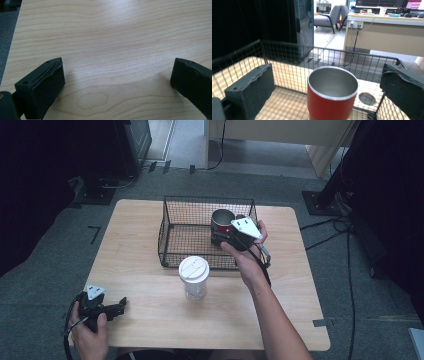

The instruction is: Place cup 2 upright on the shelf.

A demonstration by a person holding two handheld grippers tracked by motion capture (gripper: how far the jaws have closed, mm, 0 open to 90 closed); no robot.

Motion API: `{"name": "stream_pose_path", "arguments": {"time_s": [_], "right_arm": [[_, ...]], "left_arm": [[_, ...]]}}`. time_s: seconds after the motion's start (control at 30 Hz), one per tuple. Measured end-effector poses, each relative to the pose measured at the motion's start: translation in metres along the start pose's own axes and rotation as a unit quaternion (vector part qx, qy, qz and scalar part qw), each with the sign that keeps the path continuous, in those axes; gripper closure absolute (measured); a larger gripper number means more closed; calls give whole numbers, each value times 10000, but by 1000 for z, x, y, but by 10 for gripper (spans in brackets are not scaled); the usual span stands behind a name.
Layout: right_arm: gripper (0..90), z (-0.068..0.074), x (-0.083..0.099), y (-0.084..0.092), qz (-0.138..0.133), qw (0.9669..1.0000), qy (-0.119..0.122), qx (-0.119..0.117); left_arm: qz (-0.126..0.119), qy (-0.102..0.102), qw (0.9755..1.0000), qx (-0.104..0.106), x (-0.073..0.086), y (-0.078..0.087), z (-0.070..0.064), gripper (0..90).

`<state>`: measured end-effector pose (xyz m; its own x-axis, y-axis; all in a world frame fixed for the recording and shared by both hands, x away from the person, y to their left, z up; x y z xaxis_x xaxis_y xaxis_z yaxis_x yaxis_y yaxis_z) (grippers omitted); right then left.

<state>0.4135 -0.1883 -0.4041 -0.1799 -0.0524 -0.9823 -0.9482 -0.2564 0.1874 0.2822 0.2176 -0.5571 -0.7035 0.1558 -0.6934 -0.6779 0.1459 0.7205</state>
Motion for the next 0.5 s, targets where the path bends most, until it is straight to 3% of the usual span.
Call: {"name": "stream_pose_path", "arguments": {"time_s": [0.23, 0.37, 0.5], "right_arm": [[0, 3, 9, 21, 31, 10000, 8, -90], [0, 3, 18, 34, 71, 9998, 195, -52], [0, 2, 24, 47, 72, 9997, 212, -86]], "left_arm": [[-2, 2, 10000, -1, 0, 0, 0, 0], [-2, 3, 10000, -1, 0, 0, 0, 0], [-5, 3, 10000, -1, 0, 0, 0, 0]]}}
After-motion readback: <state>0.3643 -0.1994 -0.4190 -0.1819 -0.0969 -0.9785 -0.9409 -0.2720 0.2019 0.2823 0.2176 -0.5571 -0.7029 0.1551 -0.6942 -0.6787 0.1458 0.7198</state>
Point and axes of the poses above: each handheld gripper's, and its own axes: y roughly backward along the jaws, x roughly out of its underside, z roughly to its left, the point moved 5 cm from there along -y, roughly forward along the jaws, and after that the axes turned 1 degree about y, right-handed, at the moved point
